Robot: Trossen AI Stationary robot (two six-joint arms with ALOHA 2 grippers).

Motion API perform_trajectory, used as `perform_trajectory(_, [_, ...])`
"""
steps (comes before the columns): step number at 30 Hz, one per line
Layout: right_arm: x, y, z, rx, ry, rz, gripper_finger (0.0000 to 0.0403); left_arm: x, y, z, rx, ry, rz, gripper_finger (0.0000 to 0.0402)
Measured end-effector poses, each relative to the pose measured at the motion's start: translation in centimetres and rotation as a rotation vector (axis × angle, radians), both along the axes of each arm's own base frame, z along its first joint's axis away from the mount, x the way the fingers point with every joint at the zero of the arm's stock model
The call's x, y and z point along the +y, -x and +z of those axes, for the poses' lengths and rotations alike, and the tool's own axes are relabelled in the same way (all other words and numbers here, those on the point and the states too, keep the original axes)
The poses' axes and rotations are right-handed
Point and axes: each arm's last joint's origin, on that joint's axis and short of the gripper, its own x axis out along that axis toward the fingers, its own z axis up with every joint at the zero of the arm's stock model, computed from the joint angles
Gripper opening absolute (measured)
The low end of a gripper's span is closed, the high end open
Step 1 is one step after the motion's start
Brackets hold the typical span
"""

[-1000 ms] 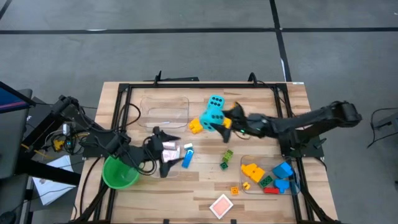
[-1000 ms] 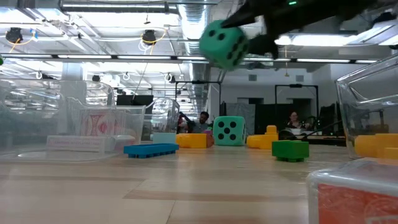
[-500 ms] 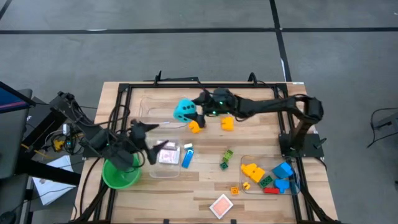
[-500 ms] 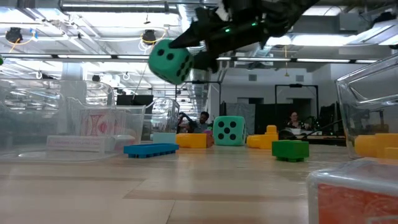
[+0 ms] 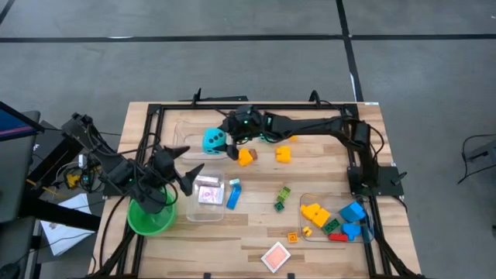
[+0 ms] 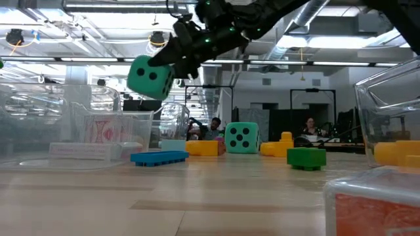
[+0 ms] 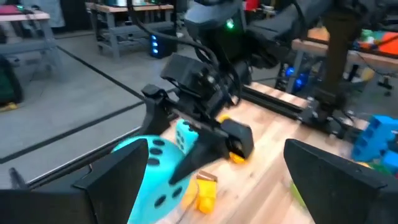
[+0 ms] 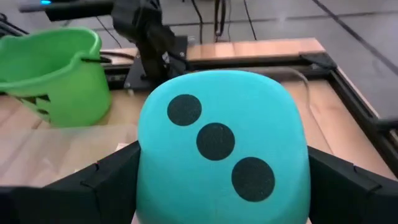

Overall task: Pick & Place Toys
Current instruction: Put the light blue dice into the top transparent bin

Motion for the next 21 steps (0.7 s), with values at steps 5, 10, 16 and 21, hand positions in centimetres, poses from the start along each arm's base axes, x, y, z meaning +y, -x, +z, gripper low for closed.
perform_trajectory(5, [0.4,-0.8,-1.3,0.037,0.030,0.018,0.0344,1.2,-0.9,-1.8,0.016,-0.042,0.104,0.0369])
perform_trajectory(10, [0.4,-0.9,-1.3,0.039,0.036,0.012,0.0344,3.5,-1.6,-2.7,0.027,-0.046,0.224,0.0369])
perform_trajectory(16, [0.1,-0.8,-1.3,0.045,0.034,0.007,0.0344,6.1,-2.3,-4.5,0.076,-0.043,0.330,0.0344])
perform_trajectory(21, [0.0,-0.7,-1.4,0.051,0.013,0.009,0.0344,8.4,-3.1,-6.1,0.145,0.001,0.356,0.0267])
